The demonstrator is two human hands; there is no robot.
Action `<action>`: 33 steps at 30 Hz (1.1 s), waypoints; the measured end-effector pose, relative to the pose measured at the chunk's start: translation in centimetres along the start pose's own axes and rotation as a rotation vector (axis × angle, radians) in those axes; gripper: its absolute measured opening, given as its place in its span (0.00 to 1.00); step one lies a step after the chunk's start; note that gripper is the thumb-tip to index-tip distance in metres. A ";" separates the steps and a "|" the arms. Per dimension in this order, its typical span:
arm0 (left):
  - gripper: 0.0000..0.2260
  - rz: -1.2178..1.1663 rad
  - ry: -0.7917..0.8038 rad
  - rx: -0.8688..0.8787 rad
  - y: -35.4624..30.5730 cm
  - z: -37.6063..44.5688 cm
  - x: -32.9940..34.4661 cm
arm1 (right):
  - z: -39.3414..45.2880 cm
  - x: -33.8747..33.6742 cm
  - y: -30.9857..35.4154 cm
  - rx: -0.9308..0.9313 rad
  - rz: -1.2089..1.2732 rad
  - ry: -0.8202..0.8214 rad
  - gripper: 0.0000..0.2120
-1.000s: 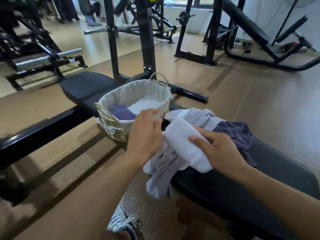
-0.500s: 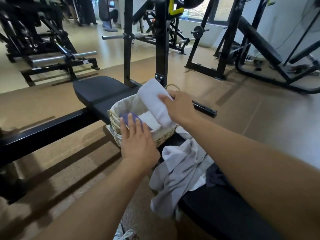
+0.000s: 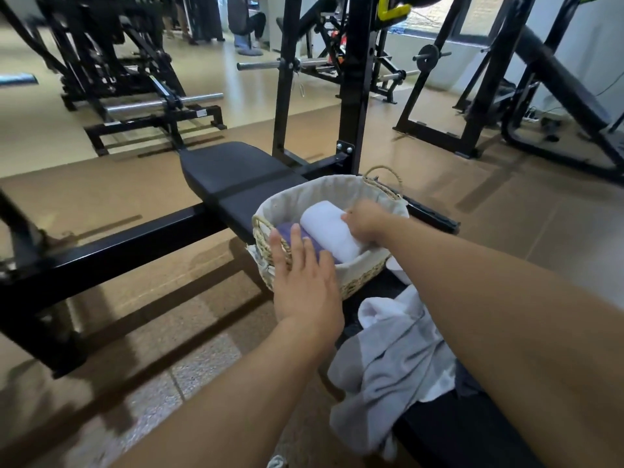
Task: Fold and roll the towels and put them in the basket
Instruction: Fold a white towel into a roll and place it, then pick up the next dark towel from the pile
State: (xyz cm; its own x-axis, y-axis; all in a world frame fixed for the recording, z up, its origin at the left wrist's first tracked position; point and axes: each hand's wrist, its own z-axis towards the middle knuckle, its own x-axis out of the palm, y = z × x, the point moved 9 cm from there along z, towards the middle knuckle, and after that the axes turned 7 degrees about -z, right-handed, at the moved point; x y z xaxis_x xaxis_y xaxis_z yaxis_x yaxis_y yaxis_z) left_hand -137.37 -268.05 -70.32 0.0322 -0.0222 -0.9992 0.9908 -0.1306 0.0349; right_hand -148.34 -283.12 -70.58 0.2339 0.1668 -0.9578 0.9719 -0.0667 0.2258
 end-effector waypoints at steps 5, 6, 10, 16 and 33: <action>0.25 0.002 -0.011 0.002 -0.1 0.1 -0.1 | -0.7 1.0 0.2 -0.006 -0.204 0.062 0.18; 0.25 0.000 -0.012 0.002 0.0 0.1 0.0 | -0.7 1.0 0.2 -0.017 -0.259 0.040 0.18; 0.24 -0.004 -0.013 0.004 0.0 0.1 -0.1 | -0.9 0.2 0.4 -0.051 -0.294 -0.083 0.14; 0.23 -0.005 -0.011 -0.009 -0.1 0.0 -0.1 | -2.3 0.4 1.6 -0.169 -0.100 0.317 0.34; 0.26 -0.028 0.007 -0.040 -0.3 -0.2 -0.6 | -3.6 0.9 1.6 -0.235 -0.227 0.331 0.41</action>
State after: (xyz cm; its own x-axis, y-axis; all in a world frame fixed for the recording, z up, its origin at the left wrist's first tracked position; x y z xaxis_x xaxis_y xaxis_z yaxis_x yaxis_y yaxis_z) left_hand -137.64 -267.84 -69.75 0.0050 -0.0118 -0.9999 0.9958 -0.0915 0.0060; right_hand -146.50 -279.56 -70.40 -0.0266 0.4587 -0.8882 0.9702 0.2260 0.0876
